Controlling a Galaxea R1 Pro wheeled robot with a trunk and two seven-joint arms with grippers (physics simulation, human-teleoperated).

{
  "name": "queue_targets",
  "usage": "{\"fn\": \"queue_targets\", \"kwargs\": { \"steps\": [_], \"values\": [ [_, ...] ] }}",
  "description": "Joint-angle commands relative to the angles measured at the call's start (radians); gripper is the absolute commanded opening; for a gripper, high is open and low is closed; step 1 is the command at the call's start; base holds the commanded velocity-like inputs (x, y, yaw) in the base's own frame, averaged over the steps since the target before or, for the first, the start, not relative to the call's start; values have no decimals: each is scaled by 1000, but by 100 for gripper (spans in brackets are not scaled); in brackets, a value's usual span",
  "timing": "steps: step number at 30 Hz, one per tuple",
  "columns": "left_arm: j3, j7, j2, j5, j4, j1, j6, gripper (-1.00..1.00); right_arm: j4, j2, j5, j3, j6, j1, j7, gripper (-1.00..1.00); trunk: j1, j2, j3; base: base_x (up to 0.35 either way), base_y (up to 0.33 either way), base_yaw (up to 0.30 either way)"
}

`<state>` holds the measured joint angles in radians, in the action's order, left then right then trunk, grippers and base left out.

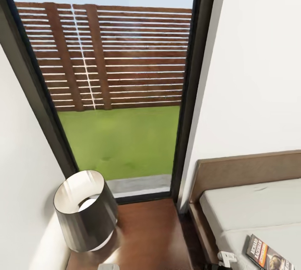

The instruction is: In the bedroom, move the book from the bed onto either nightstand, and place the two sandals side by side next to the bed.

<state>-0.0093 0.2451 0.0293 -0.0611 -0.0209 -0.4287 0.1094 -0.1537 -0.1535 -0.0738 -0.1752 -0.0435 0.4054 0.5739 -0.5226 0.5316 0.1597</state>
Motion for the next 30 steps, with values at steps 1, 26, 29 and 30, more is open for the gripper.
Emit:
{"fn": "queue_targets", "kwargs": {
  "steps": [1,26,29,30],
  "values": [
    [-1,3,0,-6,1,-1,3,100,2,0,-7,0,-1,1,4,100,0,2,2,0,0,-300],
    [-1,3,0,-6,1,-1,3,100,2,-3,-9,-1,-1,1,7,100,0,2,17,0,0,-120],
    [-1,3,0,-6,1,-1,3,100,2,-3,-9,-1,-1,1,7,100,0,2,22,0,0,0],
    [-1,3,0,-6,1,-1,3,100,2,-3,-10,-1,-1,1,7,100,0,2,24,0,0,0]
  ]
}}
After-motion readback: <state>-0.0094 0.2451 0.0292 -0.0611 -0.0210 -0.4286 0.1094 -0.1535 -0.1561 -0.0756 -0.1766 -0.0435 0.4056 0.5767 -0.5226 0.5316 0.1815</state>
